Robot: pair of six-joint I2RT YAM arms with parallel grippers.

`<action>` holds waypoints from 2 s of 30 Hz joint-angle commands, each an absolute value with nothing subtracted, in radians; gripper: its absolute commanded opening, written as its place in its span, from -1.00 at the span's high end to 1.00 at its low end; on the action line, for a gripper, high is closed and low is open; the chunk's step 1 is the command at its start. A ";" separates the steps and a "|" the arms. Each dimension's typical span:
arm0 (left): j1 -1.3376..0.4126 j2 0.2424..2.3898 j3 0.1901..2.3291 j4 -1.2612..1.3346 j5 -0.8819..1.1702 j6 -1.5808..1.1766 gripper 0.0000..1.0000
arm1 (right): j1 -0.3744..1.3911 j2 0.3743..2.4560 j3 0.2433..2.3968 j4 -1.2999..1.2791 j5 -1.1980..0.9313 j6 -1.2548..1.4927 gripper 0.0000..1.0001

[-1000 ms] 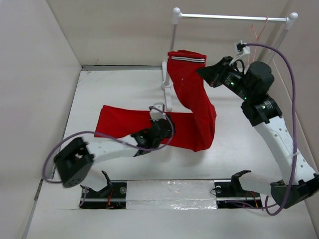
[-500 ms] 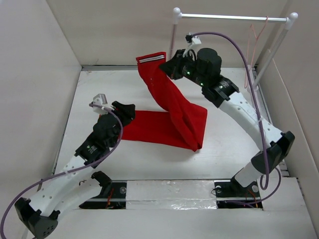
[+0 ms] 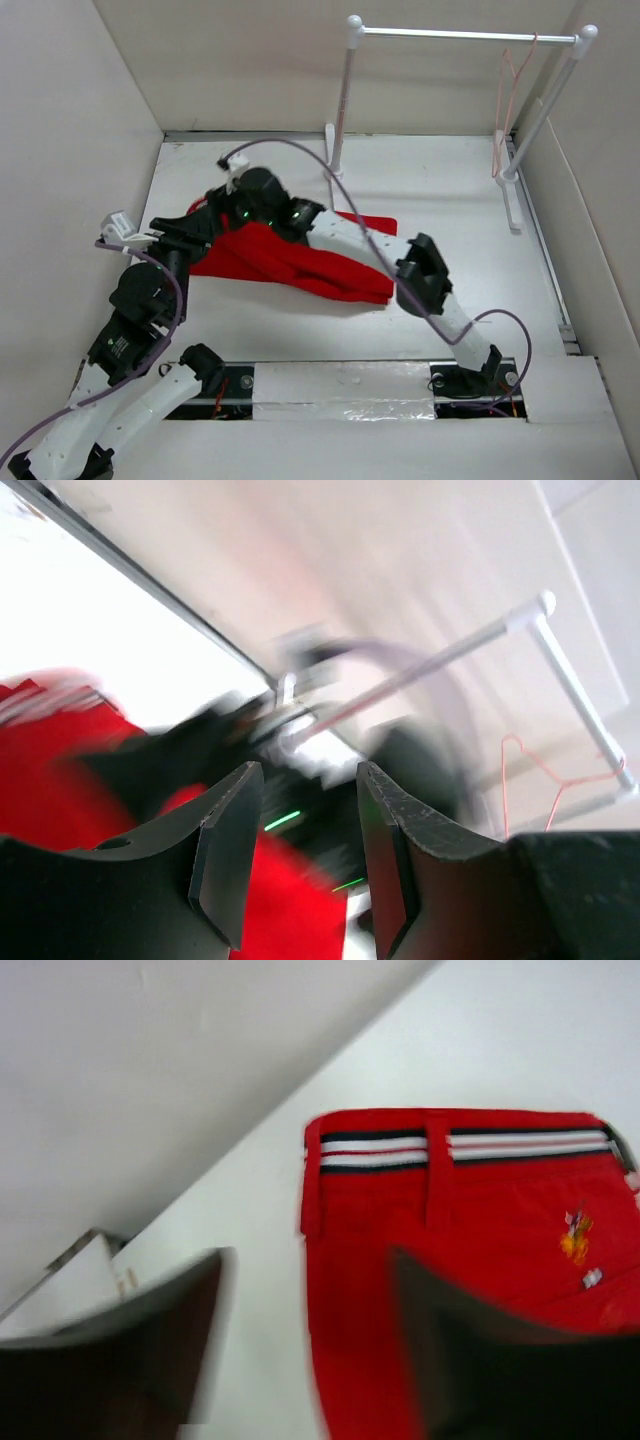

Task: Place the trousers on the hanger
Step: Fold the trousers at the center of the board, then pick up the hanger from the clothesline.

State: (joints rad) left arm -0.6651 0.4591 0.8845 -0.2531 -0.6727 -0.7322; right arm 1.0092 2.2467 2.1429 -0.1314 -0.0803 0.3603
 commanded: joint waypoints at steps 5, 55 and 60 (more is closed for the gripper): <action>-0.660 0.465 0.937 -0.293 -0.785 -0.719 0.19 | 1.051 2.233 2.078 -0.059 -0.199 0.383 -1.00; -0.761 1.186 0.617 0.574 -0.291 -0.503 1.00 | 0.300 0.945 1.013 -0.075 0.400 0.215 1.00; -0.761 1.170 0.589 0.580 -0.259 -0.494 0.90 | 0.030 1.052 1.117 -0.034 0.396 0.219 -0.47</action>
State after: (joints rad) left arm -0.7597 1.1839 0.5835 0.5278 -0.2775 -0.5335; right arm 0.1326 0.9901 1.0737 -0.0471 0.3882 0.2596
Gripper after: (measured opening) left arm 0.039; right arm 0.640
